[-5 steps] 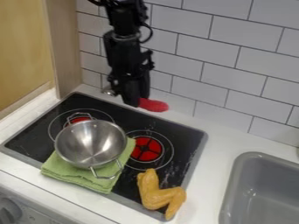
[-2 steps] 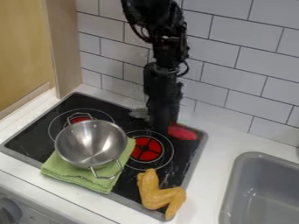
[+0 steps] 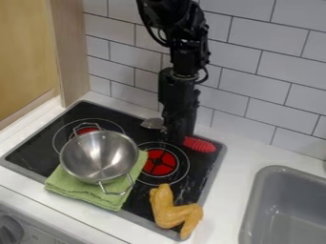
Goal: Placed the red folk on the right side of the burner
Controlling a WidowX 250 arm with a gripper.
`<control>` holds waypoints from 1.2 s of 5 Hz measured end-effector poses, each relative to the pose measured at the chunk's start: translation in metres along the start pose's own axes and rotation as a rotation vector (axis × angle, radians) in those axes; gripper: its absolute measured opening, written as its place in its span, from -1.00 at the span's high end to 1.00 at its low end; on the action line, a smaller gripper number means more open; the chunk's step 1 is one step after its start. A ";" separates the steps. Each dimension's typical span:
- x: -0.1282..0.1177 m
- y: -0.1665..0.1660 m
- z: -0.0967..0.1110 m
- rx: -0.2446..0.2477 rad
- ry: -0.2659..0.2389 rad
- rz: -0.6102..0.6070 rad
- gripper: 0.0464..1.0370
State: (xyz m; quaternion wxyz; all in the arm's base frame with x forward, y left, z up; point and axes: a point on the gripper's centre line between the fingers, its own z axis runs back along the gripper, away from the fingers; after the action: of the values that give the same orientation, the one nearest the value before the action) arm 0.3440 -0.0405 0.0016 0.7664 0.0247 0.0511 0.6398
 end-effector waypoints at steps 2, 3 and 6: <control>-0.004 0.006 0.001 0.034 0.006 -0.049 -0.79; -0.006 0.002 0.023 -0.024 0.006 -0.066 -0.96; 0.012 0.027 0.088 -0.020 -0.115 -0.433 -0.92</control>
State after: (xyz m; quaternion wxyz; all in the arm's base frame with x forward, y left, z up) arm 0.3297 -0.0210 0.0909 0.8878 0.0422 0.0052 0.4583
